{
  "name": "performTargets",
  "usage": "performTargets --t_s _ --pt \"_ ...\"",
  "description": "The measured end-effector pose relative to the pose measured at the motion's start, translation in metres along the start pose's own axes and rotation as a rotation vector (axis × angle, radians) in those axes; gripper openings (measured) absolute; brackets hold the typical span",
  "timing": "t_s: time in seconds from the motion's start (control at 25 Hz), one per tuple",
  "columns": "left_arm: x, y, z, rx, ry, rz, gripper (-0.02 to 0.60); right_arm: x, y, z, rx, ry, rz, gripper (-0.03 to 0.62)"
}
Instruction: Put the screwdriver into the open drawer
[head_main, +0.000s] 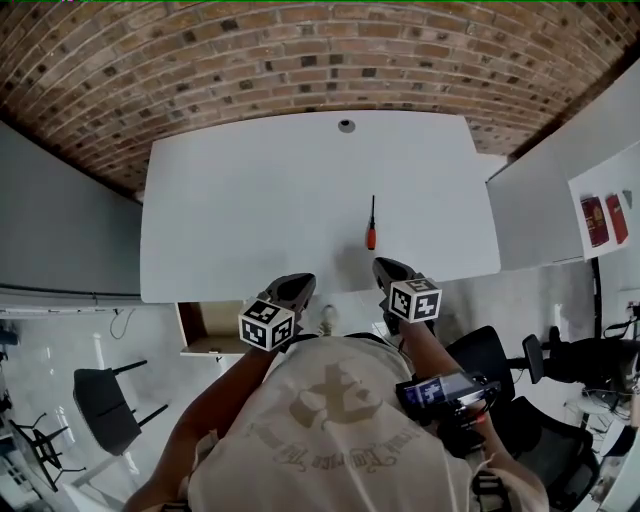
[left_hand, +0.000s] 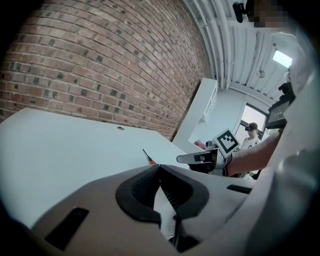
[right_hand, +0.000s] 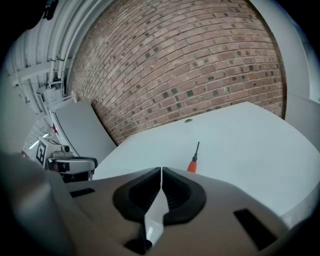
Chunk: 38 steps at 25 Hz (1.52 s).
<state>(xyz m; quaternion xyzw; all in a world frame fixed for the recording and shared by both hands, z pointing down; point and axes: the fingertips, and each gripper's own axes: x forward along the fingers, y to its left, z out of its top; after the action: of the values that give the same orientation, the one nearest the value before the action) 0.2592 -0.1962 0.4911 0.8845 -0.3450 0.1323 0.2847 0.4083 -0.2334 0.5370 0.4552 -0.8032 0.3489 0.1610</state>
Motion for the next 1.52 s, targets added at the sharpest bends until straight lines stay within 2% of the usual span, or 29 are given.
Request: performTargets --t_s 0.16,0.44,0.88,0.92,1.0,1.04,1.28,1.4,1.52 --pt "0.008 0.008 0.0 -0.009 0.024 -0.01 0.02 0.015 -0.015 0.006 0.033 0.019 -0.022 0.025" --pt "0.013 0.031 0.005 -0.045 0.022 0.031 0.021 0.043 -0.048 0.012 0.044 0.086 -0.092 0.025" --pt "0.022 0.057 0.002 -0.094 0.028 0.081 0.02 0.093 -0.08 0.03 0.033 0.172 -0.14 0.028" --pt "0.023 0.06 0.003 -0.097 0.027 0.085 0.021 0.096 -0.082 0.031 0.03 0.186 -0.142 0.034" --pt "0.025 0.064 0.005 -0.101 0.026 0.093 0.02 0.102 -0.084 0.03 0.028 0.222 -0.146 0.112" --pt "0.025 0.066 0.006 -0.103 0.027 0.097 0.021 0.106 -0.086 0.027 0.029 0.241 -0.147 0.118" --pt "0.025 0.073 0.006 -0.116 0.035 0.121 0.021 0.124 -0.1 0.017 0.04 0.316 -0.194 0.118" --pt "0.021 0.077 0.006 -0.128 0.038 0.14 0.02 0.13 -0.103 0.007 0.006 0.386 -0.207 0.118" --pt "0.016 0.08 0.0 -0.141 0.045 0.157 0.021 0.135 -0.101 0.004 -0.033 0.411 -0.211 0.123"
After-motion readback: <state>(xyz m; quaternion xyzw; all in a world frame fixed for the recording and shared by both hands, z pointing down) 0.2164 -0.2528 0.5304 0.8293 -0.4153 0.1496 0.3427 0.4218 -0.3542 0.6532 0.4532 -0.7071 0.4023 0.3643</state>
